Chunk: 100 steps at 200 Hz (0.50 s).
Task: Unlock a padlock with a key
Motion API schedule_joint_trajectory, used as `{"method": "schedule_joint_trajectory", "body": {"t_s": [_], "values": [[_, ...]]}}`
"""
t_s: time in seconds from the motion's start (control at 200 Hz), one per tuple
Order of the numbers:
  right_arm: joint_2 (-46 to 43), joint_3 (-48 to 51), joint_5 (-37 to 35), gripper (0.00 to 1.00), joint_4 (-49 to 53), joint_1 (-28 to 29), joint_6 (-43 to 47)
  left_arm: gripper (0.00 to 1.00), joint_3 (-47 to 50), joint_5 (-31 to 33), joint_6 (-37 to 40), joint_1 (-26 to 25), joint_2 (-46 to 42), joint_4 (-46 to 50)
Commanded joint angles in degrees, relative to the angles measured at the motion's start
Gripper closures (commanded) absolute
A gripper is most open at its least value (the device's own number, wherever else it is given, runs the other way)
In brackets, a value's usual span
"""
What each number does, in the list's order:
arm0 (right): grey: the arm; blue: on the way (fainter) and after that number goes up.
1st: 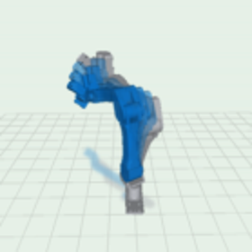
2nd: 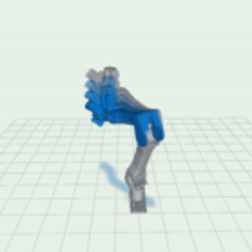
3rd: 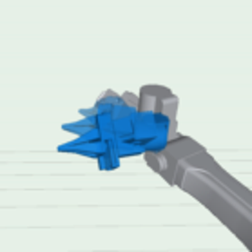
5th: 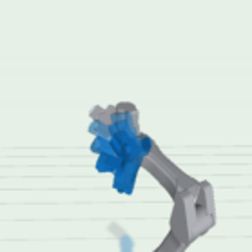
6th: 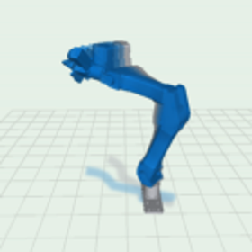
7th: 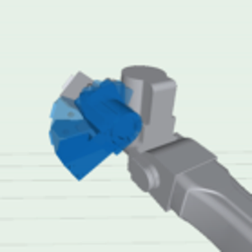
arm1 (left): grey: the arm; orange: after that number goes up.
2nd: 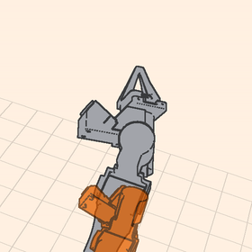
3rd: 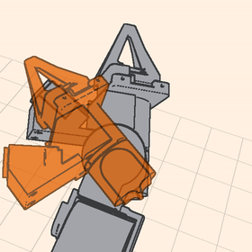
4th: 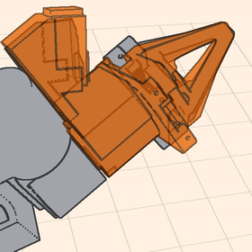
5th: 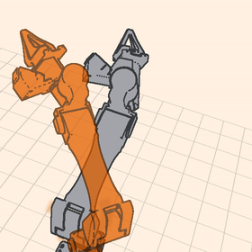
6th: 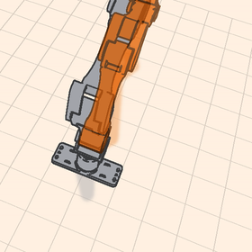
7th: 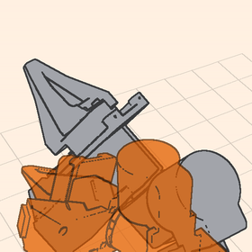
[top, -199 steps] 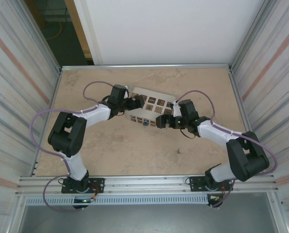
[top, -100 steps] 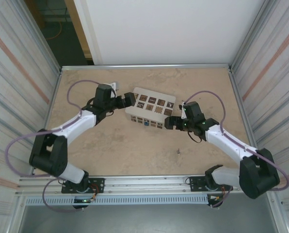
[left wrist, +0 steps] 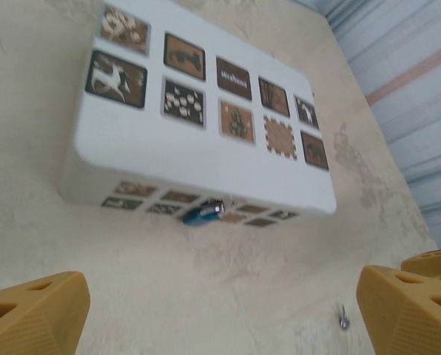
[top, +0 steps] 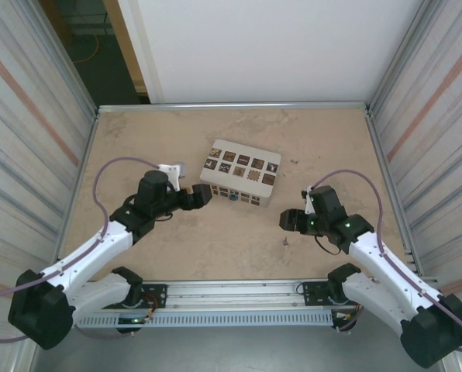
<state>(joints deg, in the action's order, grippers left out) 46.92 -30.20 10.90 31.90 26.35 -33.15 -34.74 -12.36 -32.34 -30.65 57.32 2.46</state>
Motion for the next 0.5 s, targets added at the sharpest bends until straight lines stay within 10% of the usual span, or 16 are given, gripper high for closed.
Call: {"method": "schedule_joint_trajectory", "body": {"t_s": [0.0, 0.496], "values": [[-0.99, 2.43, 3.01, 0.36, 1.63, 0.37, -4.18, 0.08, 1.75, 0.64, -2.02, -0.63, -1.85, 1.47], [8.76, 5.69, 2.37, 0.60, -2.60, 0.02, -5.45, 0.09, 3.18, 0.47, -2.73, -0.80, -1.23, -0.65]]}}
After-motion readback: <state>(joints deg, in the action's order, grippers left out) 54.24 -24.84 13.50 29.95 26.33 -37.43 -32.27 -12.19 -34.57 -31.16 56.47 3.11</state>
